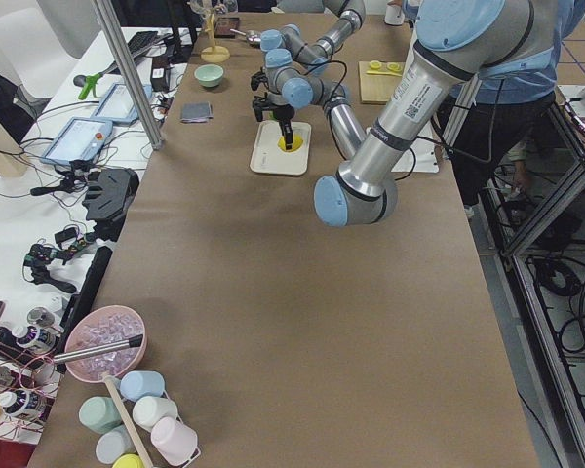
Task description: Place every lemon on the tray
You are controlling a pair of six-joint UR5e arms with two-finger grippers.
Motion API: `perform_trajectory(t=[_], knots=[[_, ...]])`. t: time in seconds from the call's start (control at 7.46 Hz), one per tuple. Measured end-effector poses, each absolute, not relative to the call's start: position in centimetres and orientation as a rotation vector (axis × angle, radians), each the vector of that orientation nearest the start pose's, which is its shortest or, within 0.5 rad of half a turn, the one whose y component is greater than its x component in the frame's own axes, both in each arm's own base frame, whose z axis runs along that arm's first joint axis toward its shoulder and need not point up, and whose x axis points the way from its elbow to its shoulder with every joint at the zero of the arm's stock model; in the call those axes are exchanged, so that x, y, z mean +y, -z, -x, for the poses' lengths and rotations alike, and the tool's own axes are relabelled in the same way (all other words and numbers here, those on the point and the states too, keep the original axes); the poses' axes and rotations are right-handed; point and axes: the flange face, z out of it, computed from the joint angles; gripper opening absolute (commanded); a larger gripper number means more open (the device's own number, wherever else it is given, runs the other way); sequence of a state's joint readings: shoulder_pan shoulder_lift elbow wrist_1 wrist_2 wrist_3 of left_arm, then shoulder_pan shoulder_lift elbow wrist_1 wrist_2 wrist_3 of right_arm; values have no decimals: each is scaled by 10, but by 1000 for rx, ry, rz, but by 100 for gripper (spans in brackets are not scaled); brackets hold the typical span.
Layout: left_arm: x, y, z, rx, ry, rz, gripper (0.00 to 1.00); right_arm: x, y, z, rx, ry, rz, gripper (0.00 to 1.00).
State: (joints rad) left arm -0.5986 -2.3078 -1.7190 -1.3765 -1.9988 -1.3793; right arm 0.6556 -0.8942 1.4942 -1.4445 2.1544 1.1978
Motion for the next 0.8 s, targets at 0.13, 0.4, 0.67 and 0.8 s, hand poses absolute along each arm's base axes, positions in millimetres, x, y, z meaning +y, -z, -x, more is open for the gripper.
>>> perform_trajectory(t=[0.13, 0.4, 0.67, 0.8], knots=[[-443, -183, -516, 790, 243, 101, 0, -498, -267, 529, -886, -41, 140, 46], [-434, -192, -537, 790, 251, 88, 5, -494, -265, 538, -888, -27, 140, 99], [-429, -202, -550, 793, 260, 72, 8, -492, -266, 542, -888, -19, 138, 100], [-426, -210, -555, 797, 257, 65, 9, -492, -265, 542, -889, -18, 137, 100]])
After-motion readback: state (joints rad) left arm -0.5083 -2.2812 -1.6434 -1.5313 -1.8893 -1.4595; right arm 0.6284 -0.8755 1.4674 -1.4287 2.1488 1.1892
